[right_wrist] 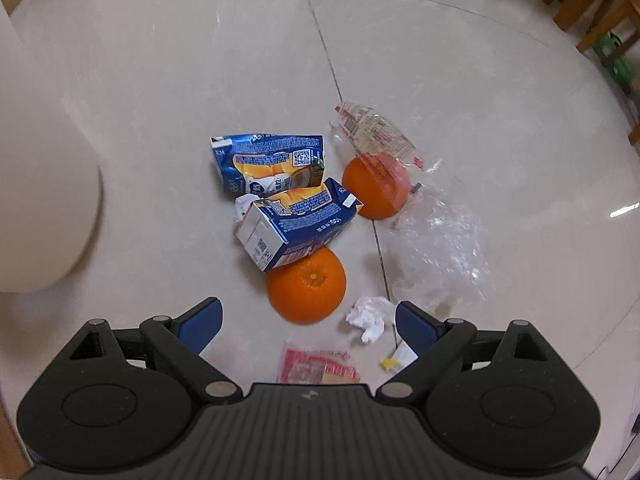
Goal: Organize objects
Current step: 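Grasp the orange with the right gripper, then carry the orange over the bin and release it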
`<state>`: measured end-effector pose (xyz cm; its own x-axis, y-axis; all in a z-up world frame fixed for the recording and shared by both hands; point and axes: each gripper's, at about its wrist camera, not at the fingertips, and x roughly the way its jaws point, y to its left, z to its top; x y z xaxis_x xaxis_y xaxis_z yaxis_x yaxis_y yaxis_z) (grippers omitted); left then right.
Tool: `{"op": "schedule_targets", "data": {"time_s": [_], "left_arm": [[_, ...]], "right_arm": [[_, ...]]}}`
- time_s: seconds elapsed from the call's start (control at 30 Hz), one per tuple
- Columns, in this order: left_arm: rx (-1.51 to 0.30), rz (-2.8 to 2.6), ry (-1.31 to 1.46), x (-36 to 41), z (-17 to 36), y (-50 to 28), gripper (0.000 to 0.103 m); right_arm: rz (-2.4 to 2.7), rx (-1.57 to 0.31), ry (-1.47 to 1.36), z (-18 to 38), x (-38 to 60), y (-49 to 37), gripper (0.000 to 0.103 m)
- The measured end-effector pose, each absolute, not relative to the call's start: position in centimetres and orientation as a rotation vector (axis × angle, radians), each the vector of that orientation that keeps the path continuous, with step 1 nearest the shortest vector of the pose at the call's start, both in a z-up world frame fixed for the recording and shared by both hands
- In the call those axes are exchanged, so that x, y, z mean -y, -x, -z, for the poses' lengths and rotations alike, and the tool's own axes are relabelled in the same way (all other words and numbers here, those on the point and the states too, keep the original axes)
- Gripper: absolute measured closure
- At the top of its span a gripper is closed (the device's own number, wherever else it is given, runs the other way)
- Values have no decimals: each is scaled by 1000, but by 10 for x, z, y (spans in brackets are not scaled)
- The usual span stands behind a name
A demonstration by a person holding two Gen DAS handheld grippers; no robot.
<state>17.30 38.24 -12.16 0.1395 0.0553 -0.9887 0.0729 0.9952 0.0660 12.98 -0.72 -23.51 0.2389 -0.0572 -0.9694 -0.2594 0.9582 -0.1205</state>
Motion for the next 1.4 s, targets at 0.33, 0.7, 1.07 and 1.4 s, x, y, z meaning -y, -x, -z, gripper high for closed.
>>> {"op": "schedule_targets", "data": {"time_s": [0.33,0.7,1.07,1.4], "left_arm": [[-1433,7,-103,-382,121,-173,96],[-1434,5,-100,-382,121,-174,96],[-1428,4,-116,-379,121,-173,96],[-1427,11,-105,-382,120,-173,96]], "right_arm": [[-157,-1399,319,317,7,-152,7],[-147,-1408,286,348,16,-168,21],[-137,-1511,316,343,16,-148,28],[-248,-1558,391,249,-15,-108,28]]}}
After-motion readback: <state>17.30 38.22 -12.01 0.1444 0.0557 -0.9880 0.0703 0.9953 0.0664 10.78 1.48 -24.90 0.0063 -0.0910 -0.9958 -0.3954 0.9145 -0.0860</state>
